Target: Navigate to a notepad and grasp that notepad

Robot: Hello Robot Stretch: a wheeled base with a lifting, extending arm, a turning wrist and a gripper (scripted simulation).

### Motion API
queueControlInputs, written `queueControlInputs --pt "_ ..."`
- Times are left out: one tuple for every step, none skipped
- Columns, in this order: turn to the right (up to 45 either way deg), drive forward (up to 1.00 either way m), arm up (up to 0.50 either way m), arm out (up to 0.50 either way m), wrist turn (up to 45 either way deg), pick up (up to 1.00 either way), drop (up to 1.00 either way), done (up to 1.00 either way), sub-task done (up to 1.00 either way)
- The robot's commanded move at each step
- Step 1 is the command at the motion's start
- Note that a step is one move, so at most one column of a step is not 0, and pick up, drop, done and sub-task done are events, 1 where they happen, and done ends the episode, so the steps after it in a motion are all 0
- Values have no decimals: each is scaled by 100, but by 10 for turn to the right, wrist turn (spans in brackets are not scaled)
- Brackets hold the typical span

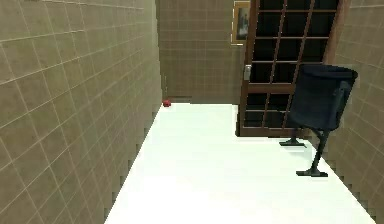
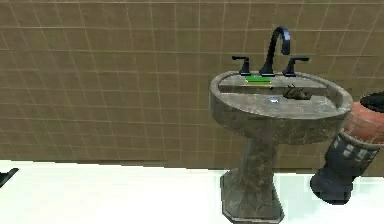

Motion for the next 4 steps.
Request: queueControlInputs --pt "0 100 0 0 0 0 0 0 0" --pt "0 100 0 0 0 0 0 0 0" --pt "0 60 0 0 0 0 0 0 0" --pt "450 0 0 0 0 0 0 0 0"
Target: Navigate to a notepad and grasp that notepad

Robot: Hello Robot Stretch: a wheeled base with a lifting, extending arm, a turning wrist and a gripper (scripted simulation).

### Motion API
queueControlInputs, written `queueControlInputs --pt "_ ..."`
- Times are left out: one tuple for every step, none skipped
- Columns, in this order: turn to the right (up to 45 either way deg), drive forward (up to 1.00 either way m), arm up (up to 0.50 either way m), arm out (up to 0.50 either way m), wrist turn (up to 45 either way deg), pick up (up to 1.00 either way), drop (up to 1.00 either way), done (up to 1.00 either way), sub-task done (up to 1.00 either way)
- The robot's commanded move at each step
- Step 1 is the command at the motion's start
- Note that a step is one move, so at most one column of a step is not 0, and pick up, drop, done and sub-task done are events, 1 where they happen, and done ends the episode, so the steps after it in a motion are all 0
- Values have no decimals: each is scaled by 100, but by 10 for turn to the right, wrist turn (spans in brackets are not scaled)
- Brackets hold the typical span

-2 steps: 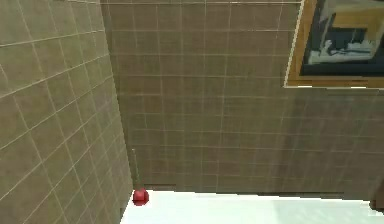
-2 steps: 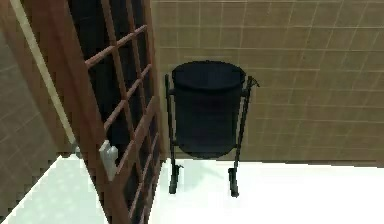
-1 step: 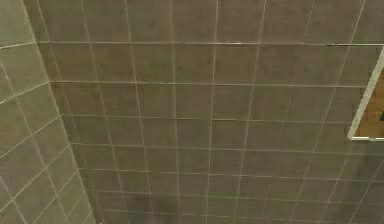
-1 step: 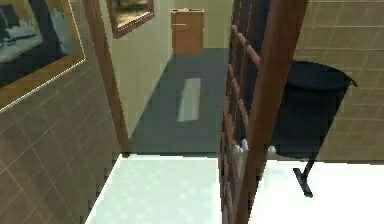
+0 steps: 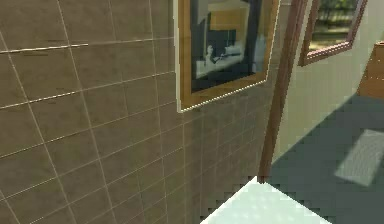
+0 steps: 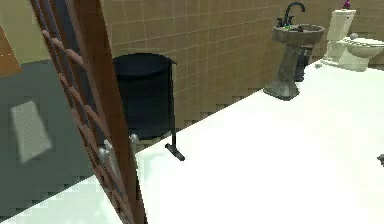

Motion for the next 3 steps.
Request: queueControlInputs --pt "180 0 0 0 0 0 0 0 0" --pt "0 65 0 0 0 0 0 0 0" --pt "300 0 0 0 0 0 0 0 0"
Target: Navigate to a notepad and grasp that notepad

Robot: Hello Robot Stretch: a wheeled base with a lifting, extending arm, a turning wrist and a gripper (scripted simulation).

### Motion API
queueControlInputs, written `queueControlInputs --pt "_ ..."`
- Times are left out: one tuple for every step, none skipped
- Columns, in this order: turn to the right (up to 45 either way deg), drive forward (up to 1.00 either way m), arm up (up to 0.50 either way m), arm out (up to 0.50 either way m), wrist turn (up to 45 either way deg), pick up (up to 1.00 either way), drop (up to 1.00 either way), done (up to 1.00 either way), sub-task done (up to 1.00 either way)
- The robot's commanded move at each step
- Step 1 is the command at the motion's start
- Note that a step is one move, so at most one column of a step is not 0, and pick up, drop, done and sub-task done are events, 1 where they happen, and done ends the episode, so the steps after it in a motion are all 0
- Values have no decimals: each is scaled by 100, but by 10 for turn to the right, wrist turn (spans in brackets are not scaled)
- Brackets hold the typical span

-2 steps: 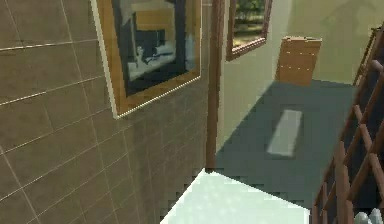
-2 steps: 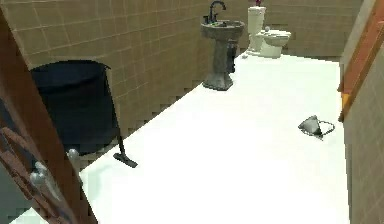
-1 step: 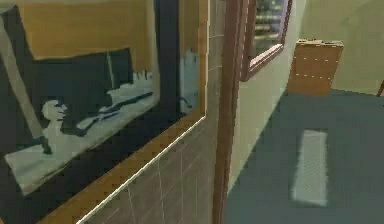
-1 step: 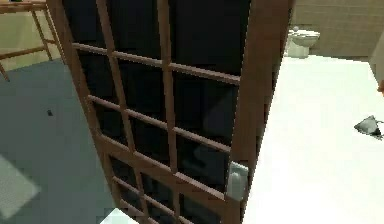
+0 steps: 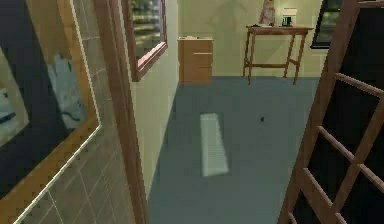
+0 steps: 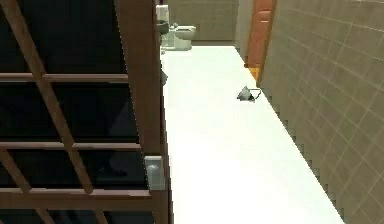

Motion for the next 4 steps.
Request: queueControlInputs --pt "0 90 0 0 0 0 0 0 0" --pt "60 0 0 0 0 0 0 0 0" --pt "0 100 0 0 0 0 0 0 0" --pt "0 100 0 0 0 0 0 0 0"
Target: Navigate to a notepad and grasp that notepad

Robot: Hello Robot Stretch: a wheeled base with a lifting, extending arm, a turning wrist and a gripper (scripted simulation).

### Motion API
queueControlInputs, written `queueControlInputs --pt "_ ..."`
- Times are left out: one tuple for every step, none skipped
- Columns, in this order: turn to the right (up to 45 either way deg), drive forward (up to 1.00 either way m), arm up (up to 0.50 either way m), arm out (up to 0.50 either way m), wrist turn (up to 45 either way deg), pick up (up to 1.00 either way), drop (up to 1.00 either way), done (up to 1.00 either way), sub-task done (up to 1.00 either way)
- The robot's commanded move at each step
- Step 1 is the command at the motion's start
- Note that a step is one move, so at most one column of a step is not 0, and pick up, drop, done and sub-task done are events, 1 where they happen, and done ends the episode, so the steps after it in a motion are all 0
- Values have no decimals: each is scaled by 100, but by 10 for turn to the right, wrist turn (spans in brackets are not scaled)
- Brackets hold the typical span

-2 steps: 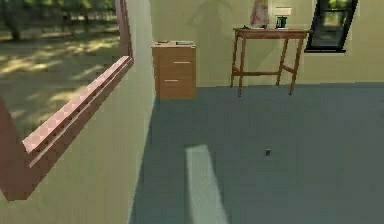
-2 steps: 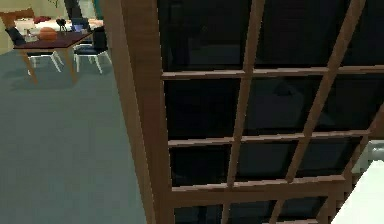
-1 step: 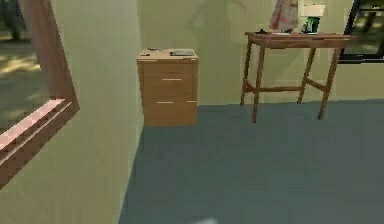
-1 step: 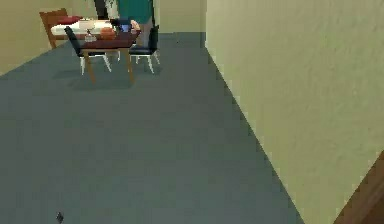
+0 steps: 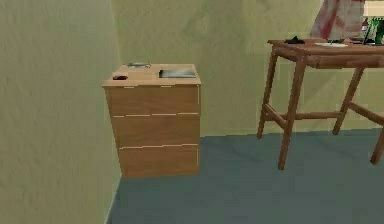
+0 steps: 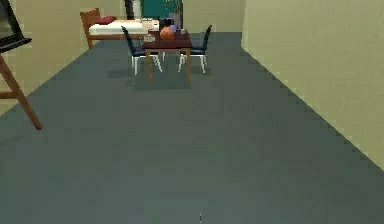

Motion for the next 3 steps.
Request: queueControlInputs --pt "60 0 0 0 0 0 0 0 0" --pt "0 85 0 0 0 0 0 0 0" --pt "-450 0 0 0 0 0 0 0 0"
